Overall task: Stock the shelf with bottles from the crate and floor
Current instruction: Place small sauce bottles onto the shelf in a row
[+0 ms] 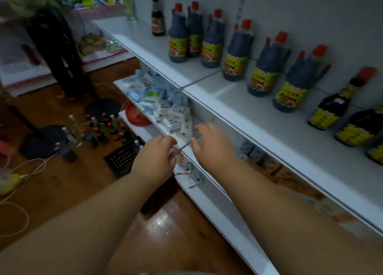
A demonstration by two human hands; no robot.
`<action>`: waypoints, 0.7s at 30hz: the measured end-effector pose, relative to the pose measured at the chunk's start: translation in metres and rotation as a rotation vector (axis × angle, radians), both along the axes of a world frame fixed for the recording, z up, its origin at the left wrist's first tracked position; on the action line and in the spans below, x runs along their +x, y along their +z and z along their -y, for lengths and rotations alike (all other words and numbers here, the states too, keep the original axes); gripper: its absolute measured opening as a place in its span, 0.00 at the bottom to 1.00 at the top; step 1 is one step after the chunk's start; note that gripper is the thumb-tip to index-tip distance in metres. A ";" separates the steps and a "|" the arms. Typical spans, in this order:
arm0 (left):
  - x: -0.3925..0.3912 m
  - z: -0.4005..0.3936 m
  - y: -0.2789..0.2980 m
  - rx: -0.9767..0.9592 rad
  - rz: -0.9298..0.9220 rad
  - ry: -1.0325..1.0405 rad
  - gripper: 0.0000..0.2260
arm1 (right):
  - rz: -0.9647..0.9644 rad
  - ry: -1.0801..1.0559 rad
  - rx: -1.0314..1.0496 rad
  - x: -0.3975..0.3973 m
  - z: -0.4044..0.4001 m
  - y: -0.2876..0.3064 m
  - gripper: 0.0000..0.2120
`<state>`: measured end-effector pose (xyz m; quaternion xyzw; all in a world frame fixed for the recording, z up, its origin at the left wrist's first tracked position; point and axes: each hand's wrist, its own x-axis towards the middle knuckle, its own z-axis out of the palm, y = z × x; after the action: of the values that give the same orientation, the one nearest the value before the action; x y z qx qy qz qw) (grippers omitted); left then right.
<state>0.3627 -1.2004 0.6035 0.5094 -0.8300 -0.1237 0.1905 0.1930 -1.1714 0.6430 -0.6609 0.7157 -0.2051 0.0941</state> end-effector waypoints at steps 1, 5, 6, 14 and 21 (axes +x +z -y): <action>0.030 0.008 -0.002 -0.002 0.033 0.013 0.13 | 0.006 0.019 0.019 0.028 0.012 -0.006 0.16; 0.126 0.038 -0.008 0.039 0.135 0.082 0.12 | -0.016 0.098 0.098 0.122 0.053 -0.021 0.19; 0.142 0.047 -0.011 0.062 0.151 0.097 0.12 | -0.031 0.106 0.114 0.137 0.063 -0.022 0.19; 0.185 0.138 -0.047 0.200 0.186 0.118 0.13 | -0.103 0.148 0.247 0.171 0.158 -0.063 0.21; 0.216 0.229 -0.049 0.267 0.326 0.019 0.16 | -0.057 0.153 0.385 0.203 0.255 -0.081 0.23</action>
<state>0.5789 -1.4295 0.5550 0.5512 -0.8213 -0.1466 -0.0142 0.3964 -1.4263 0.5620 -0.6886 0.6918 -0.0380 0.2139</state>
